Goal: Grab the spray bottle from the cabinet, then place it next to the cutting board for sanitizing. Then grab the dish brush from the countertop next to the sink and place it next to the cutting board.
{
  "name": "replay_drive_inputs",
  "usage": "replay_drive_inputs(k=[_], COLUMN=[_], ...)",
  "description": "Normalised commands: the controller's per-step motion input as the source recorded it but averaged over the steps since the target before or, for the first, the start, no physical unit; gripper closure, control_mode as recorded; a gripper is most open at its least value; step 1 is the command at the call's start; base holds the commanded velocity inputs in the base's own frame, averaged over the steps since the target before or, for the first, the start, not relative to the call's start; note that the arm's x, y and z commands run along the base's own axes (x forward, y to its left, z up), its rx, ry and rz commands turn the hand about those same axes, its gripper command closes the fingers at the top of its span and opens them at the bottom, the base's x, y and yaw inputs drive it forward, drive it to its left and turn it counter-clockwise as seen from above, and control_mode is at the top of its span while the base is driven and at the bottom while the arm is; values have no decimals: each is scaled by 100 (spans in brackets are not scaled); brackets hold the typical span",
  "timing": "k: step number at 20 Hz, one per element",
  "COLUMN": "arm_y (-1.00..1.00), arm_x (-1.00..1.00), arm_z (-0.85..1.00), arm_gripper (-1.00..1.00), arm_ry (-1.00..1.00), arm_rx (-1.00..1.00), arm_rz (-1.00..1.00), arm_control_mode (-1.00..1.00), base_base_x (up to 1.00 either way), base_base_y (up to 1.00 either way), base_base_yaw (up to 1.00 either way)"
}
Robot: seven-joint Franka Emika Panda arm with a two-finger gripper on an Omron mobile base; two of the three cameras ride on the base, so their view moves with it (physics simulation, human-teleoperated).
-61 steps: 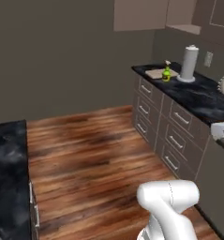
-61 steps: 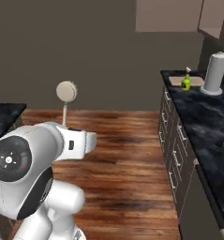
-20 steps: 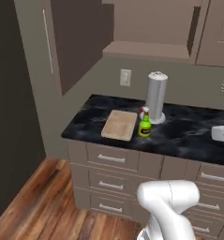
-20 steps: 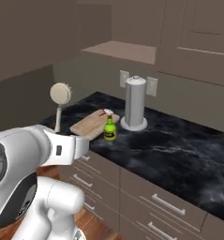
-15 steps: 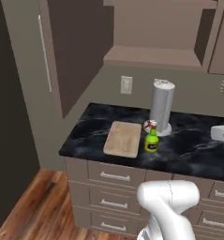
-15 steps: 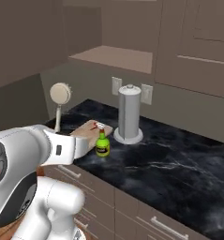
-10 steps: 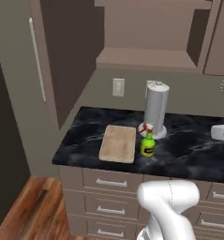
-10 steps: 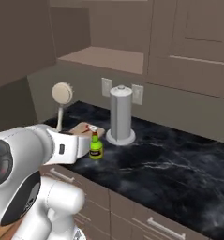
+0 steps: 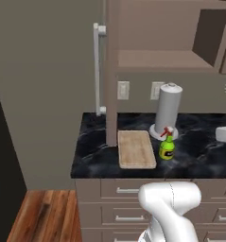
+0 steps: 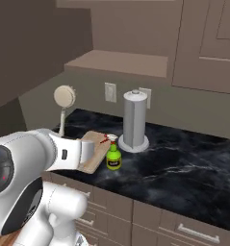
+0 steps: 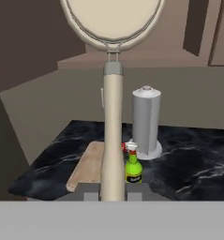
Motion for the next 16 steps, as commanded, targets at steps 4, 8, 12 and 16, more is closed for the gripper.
replay_drive_inputs(k=[4, 8, 12, 16], arm_y=[0, 0, 0, 0], arm_x=[0, 0, 0, 0], arm_z=[0, 0, 0, 0], arm_gripper=[100, 100, 100, 100], arm_ry=[0, 0, 0, 0], arm_rx=[0, 0, 0, 0], arm_rz=[0, 0, 0, 0], arm_control_mode=[100, 100, 100, 100], base_base_x=[26, 37, 18, 0], base_base_y=[43, 9, 0, 0], base_base_yaw=[-1, 0, 11, 20])
